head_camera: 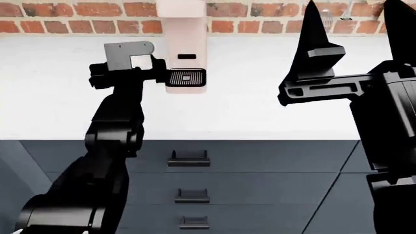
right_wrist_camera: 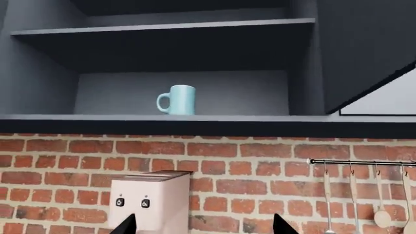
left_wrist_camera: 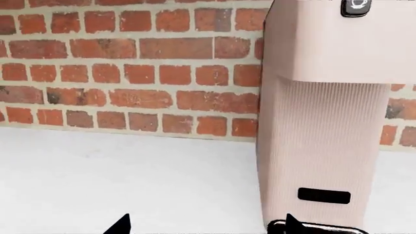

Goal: Pick the mug from the cabinet, place it under the coffee machine dispenser, and press the start button.

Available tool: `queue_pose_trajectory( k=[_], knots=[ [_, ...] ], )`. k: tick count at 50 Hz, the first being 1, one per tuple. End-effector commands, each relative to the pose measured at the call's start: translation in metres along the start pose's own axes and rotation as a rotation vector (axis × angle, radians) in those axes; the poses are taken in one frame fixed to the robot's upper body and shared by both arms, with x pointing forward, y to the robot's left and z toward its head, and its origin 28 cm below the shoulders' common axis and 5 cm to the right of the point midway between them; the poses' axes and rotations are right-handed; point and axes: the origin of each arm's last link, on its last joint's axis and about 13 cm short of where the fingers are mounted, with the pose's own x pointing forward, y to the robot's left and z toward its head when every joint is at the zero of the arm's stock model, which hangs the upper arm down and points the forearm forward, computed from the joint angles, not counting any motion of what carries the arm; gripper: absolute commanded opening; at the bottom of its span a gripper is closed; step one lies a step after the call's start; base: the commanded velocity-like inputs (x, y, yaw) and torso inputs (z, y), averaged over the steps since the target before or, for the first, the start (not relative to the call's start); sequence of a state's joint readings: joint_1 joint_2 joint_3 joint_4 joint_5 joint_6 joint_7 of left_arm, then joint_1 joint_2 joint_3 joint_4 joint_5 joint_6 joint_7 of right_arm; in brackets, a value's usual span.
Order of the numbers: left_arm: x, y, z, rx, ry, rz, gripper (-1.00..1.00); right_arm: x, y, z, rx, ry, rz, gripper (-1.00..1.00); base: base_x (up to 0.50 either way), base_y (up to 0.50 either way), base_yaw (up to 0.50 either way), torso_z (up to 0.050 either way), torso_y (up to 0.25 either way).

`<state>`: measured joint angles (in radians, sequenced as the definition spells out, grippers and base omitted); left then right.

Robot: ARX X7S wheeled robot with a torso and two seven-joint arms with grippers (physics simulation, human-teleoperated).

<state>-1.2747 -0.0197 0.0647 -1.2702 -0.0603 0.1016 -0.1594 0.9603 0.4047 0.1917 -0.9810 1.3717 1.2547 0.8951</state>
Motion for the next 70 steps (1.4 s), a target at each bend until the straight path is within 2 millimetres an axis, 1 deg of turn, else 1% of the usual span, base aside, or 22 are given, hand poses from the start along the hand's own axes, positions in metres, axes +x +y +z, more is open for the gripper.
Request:
queue_pose_trajectory(
  k=[1,7,17,26,38,48,56,65,70],
  knots=[
    [0.0,0.002,-0.001,0.049,0.107,0.057,1.0,-0.001,0.0,0.005,-0.018,-0.002,0.003,1.0,0.13,0.5,0.0,0.0,0.0],
    [-0.001,0.001,-0.002,0.078,0.151,0.053,1.0,-0.002,-0.001,0.01,-0.036,-0.012,-0.015,1.0,0.18,0.5,0.0,0.0,0.0],
    [-0.002,0.002,-0.004,0.08,0.175,0.052,1.0,-0.01,-0.005,0.034,-0.088,-0.064,-0.054,1.0,0.33,0.44,0.0,0.0,0.0],
    [-0.002,0.001,-0.005,0.077,0.17,0.042,1.0,-0.011,-0.009,0.042,-0.109,-0.078,-0.062,1.0,0.48,0.22,0.0,0.0,0.0],
    [-0.002,0.002,-0.005,0.068,0.171,0.036,1.0,-0.009,-0.009,0.043,-0.12,-0.066,-0.021,1.0,0.5,0.02,0.0,0.0,0.0],
    [-0.002,0.001,-0.005,0.08,0.164,0.034,1.0,-0.007,-0.011,0.049,-0.104,-0.079,-0.014,1.0,0.5,0.0,0.0,0.0,0.0],
    [-0.002,0.001,-0.006,0.085,0.163,0.029,1.0,-0.005,-0.012,0.064,-0.11,-0.096,-0.006,1.0,0.5,0.0,0.0,0.0,0.002],
    [-0.002,0.001,-0.006,0.088,0.162,0.028,1.0,-0.01,-0.014,0.08,-0.119,-0.12,-0.015,1.0,0.5,0.0,0.0,0.0,0.0],
    [-0.002,0.001,-0.006,0.092,0.162,0.028,1.0,-0.012,-0.014,0.084,-0.125,-0.124,-0.013,1.0,0.5,0.0,0.0,0.0,0.002]
  ],
)
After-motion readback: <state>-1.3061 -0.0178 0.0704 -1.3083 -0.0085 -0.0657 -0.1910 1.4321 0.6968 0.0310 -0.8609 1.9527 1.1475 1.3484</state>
